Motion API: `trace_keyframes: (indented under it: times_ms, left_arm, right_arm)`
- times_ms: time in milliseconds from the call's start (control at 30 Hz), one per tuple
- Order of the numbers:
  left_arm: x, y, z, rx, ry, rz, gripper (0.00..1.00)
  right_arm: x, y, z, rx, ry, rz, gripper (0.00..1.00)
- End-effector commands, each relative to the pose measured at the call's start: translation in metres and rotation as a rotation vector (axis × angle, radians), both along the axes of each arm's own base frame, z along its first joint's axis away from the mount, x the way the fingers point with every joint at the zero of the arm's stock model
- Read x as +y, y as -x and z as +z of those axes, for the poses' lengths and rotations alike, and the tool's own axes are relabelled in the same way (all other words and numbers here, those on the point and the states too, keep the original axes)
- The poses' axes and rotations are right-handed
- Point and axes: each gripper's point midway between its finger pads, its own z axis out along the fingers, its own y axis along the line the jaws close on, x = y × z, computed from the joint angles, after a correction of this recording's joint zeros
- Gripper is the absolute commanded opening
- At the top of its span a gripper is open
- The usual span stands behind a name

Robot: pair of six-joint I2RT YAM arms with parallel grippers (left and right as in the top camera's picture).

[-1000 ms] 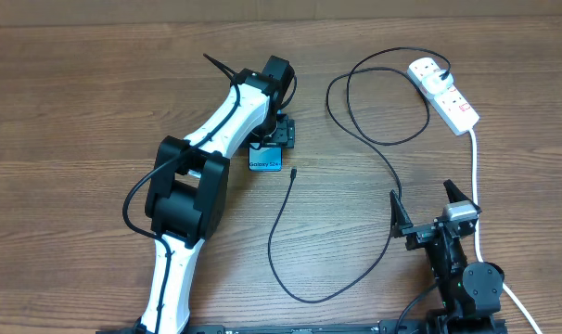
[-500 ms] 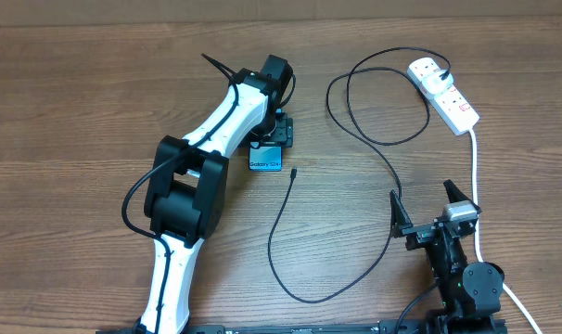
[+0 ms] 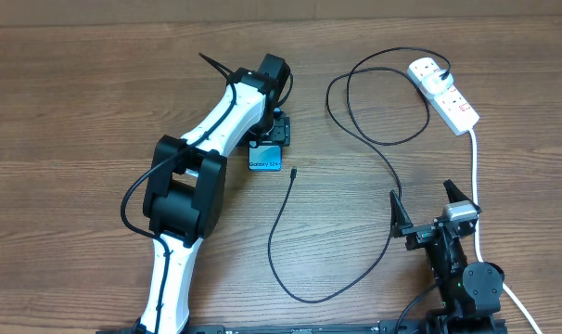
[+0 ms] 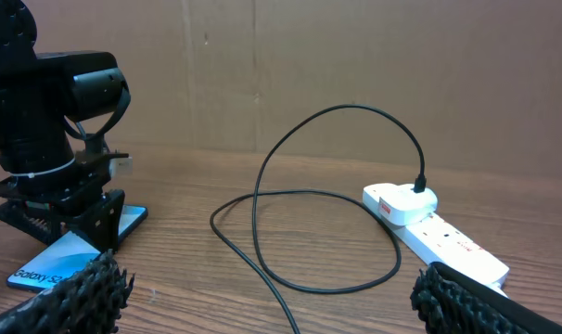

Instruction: Plug charger to phone and switch on socket

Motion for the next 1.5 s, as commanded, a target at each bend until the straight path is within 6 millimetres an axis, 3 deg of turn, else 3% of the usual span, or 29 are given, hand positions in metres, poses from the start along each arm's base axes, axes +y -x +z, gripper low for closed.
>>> trace_keyframes:
  times_ms: [0, 467, 733, 1000, 1200, 1467]
  left_arm:
    - [0.015, 0.006, -0.017, 0.034, -0.051, 0.005, 0.76]
    - [0.011, 0.002, 0.005, 0.031, -0.038, 0.012, 0.72]
    - [-0.017, 0.004, 0.037, 0.077, 0.113, 0.029, 0.7]
    - [-0.063, 0.012, 0.079, 0.148, 0.395, 0.002, 0.72]
    - [-0.094, 0.017, 0.115, 0.239, 0.712, -0.007, 0.72]
    - [-0.104, 0.018, 0.172, 0.357, 1.104, 0.0, 0.72]
  right_arm:
    - [-0.001, 0.0, -0.001, -0.004, -0.007, -0.005, 1.0]
    - [0.0, 0.0, -0.002, -0.003, -0.007, -0.005, 1.0]
    - [0.0, 0.0, -0.001, -0.004, -0.007, -0.005, 1.0]
    - [-0.001, 0.0, -0.002, -0.003, -0.007, -0.005, 1.0]
    - [0.0, 0.0, -0.002, -0.003, -0.007, -0.005, 1.0]
    - [-0.001, 0.0, -0.002, -0.003, -0.007, -0.005, 1.0]
